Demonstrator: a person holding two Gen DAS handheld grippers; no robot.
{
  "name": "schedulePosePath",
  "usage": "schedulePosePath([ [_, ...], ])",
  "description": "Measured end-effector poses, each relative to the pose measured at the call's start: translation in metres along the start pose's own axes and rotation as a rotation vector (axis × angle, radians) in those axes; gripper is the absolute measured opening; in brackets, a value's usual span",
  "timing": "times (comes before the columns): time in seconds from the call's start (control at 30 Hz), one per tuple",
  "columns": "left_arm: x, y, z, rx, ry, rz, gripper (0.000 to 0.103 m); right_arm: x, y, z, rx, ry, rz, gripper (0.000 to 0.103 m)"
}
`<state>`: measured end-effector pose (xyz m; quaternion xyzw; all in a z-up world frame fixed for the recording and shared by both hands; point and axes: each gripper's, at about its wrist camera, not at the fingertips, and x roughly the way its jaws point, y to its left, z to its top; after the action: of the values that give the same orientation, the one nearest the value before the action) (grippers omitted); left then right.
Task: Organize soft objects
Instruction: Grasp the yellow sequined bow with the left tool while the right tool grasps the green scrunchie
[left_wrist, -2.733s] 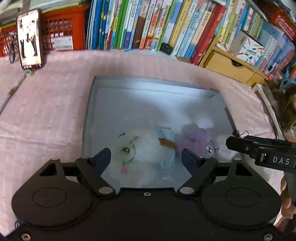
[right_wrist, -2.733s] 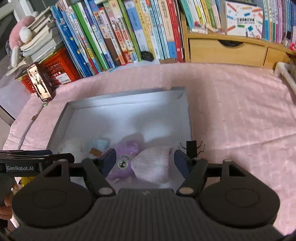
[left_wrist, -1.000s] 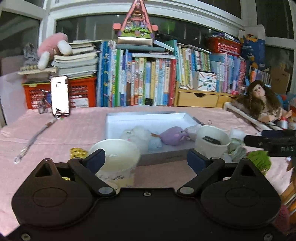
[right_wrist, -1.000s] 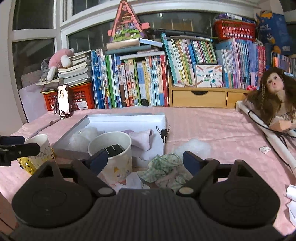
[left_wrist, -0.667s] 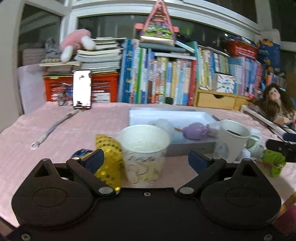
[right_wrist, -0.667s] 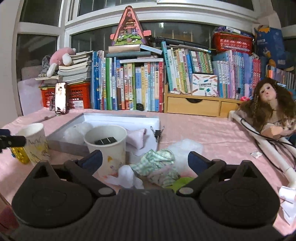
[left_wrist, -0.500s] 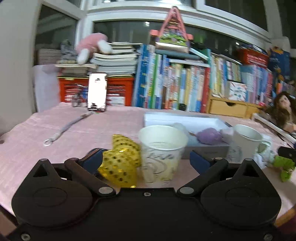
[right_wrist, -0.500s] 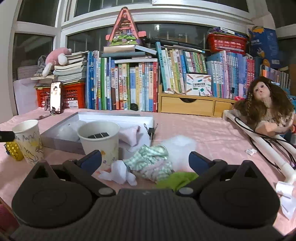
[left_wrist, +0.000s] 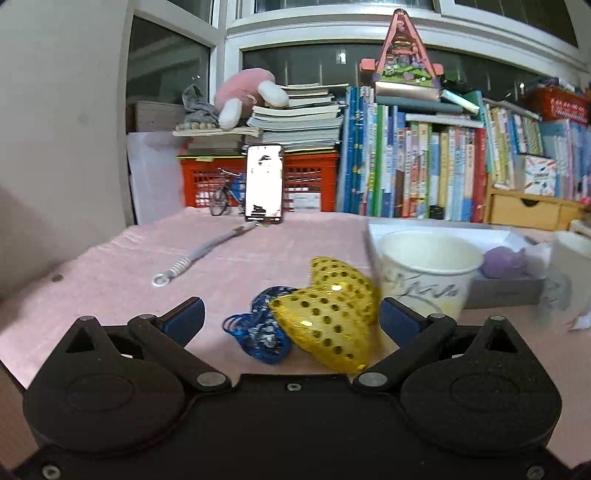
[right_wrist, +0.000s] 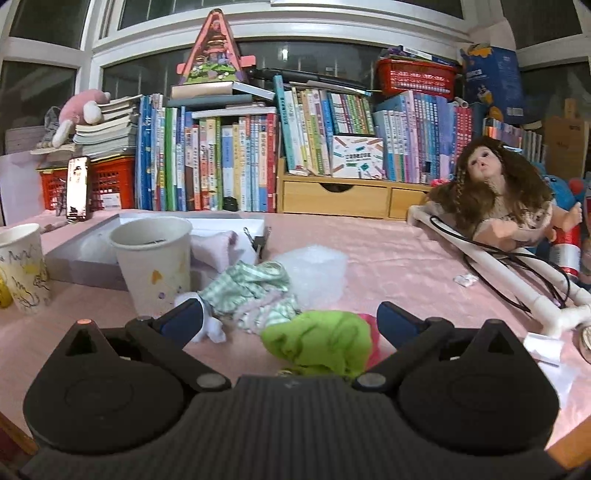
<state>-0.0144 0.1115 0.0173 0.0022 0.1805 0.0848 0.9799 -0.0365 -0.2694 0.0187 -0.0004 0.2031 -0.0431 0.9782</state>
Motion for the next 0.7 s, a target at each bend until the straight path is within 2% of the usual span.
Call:
schedulePosePath([
  [0.17, 0.007, 0.003, -0.003, -0.033, -0.01, -0.022, 0.097, 0.002, -0.003, -0.006, -0.005, 0.02, -0.012, 0.102],
  [0.3, 0.016, 0.007, -0.002, -0.059, 0.021, -0.04, 0.086, 0.005, -0.005, -0.009, 0.006, 0.028, -0.026, 0.1],
  [0.5, 0.025, 0.021, -0.003, -0.163, 0.079, -0.084, 0.071, 0.009, -0.009, -0.011, 0.038, 0.044, -0.032, 0.097],
  [0.7, 0.031, 0.026, -0.001, -0.212, 0.093, -0.104, 0.065, 0.012, -0.009, -0.013, 0.044, 0.059, -0.036, 0.09],
])
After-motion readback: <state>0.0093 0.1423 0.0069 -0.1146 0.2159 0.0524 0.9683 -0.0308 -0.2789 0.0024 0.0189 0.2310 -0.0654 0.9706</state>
